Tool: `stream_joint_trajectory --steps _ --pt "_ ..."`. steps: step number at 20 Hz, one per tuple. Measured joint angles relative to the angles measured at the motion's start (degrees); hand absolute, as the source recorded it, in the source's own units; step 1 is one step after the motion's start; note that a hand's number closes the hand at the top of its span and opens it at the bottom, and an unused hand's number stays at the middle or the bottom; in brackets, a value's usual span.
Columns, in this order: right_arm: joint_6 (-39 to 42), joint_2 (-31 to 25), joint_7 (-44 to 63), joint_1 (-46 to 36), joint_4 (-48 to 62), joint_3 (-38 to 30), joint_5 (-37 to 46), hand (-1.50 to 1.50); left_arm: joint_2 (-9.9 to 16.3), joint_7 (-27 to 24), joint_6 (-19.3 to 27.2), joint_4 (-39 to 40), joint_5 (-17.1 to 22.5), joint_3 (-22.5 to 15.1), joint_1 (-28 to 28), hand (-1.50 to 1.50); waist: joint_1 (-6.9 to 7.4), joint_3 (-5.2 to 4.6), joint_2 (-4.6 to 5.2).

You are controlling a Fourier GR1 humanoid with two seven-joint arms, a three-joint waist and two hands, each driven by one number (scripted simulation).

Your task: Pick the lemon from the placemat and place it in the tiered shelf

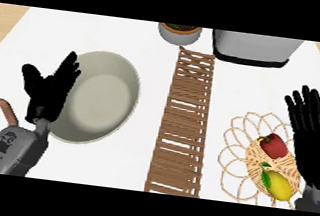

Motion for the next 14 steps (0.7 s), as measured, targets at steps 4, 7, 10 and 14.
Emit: stream_joint_trajectory --steps 4,7,10,14 --pt "10.1 -4.66 1.37 -1.44 -2.42 5.33 -0.13 1.5 1.03 -1.86 0.62 -2.92 -1.14 0.71 0.12 0.0 1.39 0.5 1.26" --pt "17.93 -9.67 1.4 -3.77 -3.46 9.92 3.1 -1.5 1.76 -3.73 1.18 -4.74 -2.17 1.2 -0.16 0.0 2.84 0.62 1.61" --pt "26.49 -12.97 1.75 -4.49 1.27 10.57 -0.83 -1.5 1.81 -4.49 2.03 -7.81 -2.7 1.27 1.97 0.0 2.76 0.74 2.07" --pt "40.39 -18.03 -0.91 -6.85 6.27 9.67 -7.62 -1.5 2.09 -4.67 2.82 -11.04 -3.45 1.25 4.54 0.0 2.3 0.82 2.36"
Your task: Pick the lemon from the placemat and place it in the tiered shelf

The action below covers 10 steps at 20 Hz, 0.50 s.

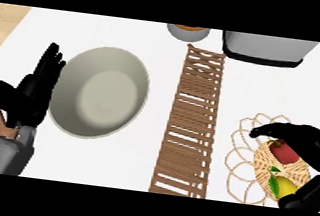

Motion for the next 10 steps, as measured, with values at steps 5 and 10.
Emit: stream_joint_trajectory --steps 5,10 --pt "7.78 -9.24 1.48 -3.89 -2.04 -1.63 -1.33 -1.5 -0.32 -0.53 0.5 -2.28 -0.25 0.12 2.72 0.0 -0.69 0.02 -0.06" --pt "10.32 -17.42 3.11 -7.22 -11.04 -2.51 3.48 -1.5 0.21 0.08 0.58 -3.37 -0.13 0.83 3.51 0.0 -1.45 0.06 -0.26"
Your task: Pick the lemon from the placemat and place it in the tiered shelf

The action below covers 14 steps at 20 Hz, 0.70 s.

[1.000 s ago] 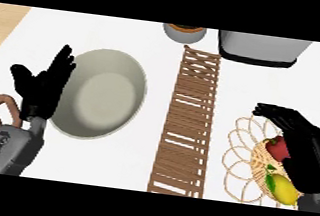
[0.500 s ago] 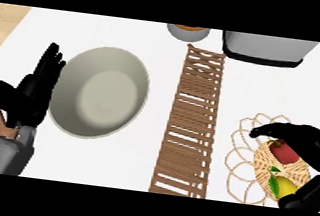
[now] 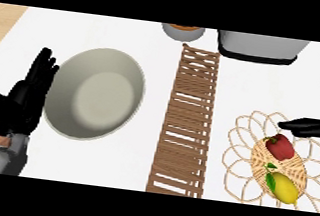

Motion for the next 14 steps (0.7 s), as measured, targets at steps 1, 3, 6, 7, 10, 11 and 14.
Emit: stream_joint_trajectory --steps 1,3,6,7,10,11,14 --pt "0.14 -1.25 0.11 -0.37 -2.51 -0.33 1.65 -1.5 -0.05 -0.21 -0.01 0.01 0.03 0.08 0.52 0.0 -0.27 0.02 -0.08" --pt "-0.08 -2.8 0.39 -1.36 -8.09 -0.84 5.61 -1.5 0.27 0.09 0.16 -0.69 -0.14 0.26 0.93 0.0 -0.64 0.06 -0.27" --pt "-0.89 -4.07 -0.12 -1.56 -15.98 -1.43 13.41 -1.5 -0.03 0.02 0.46 -0.92 -0.27 0.32 1.5 0.0 -1.13 0.15 -0.25" --pt "-1.22 -4.35 -0.34 -1.08 -18.35 -1.28 16.3 -1.5 -0.01 0.21 0.48 -1.39 -0.23 0.39 1.68 0.0 -1.15 0.15 -0.22" --pt "-2.8 -4.76 -1.64 1.69 -24.84 -0.78 25.2 -1.5 -0.01 0.51 0.74 -2.59 -0.58 0.45 2.18 0.0 -1.29 0.15 -0.09" --pt "-3.67 -4.77 -2.79 3.48 -26.25 -0.77 28.52 -1.5 0.05 0.86 1.0 -3.03 -0.9 0.47 2.12 0.0 -1.38 0.16 -0.04" --pt "-7.0 -4.65 -6.09 8.76 -29.41 1.0 38.26 -1.5 -0.17 0.63 0.57 -2.86 -1.05 0.77 2.53 0.0 -1.34 0.12 0.12"
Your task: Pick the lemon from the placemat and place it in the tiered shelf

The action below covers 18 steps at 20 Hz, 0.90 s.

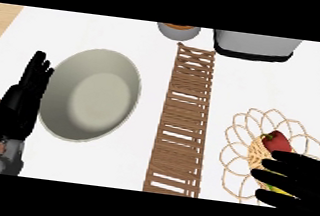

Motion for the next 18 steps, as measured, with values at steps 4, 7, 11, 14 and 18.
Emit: stream_joint_trajectory --steps 4,7,11,14,18 --pt "-7.59 -0.47 -4.75 5.22 -1.51 4.47 13.84 -1.5 -0.1 1.2 0.17 -1.71 -0.7 -0.12 0.14 0.0 0.21 -0.03 0.07" --pt "-14.17 -0.87 -8.35 8.62 -0.3 7.36 23.88 -1.5 -0.23 0.96 -0.39 -1.33 -0.75 0.36 0.44 0.0 0.25 -0.08 0.1" --pt "-21.81 -1.6 -11.8 11.97 4.15 8.76 34.35 -1.5 -0.32 0.94 -1.13 -1.64 -0.96 0.87 0.85 0.0 0.31 -0.13 0.13" --pt "-26.7 -0.08 -14.9 13.26 9.3 8.69 38.72 -1.5 -1.28 1.54 -1.04 -2.22 -2.04 0.67 0.83 0.0 0.43 -0.17 0.16" --pt "-28.81 2.88 -17.97 13.79 13.25 8.51 42.05 -1.5 -2.22 1.06 -2.3 -2.79 -2.91 1.54 2.07 0.0 0.57 -0.23 0.17"
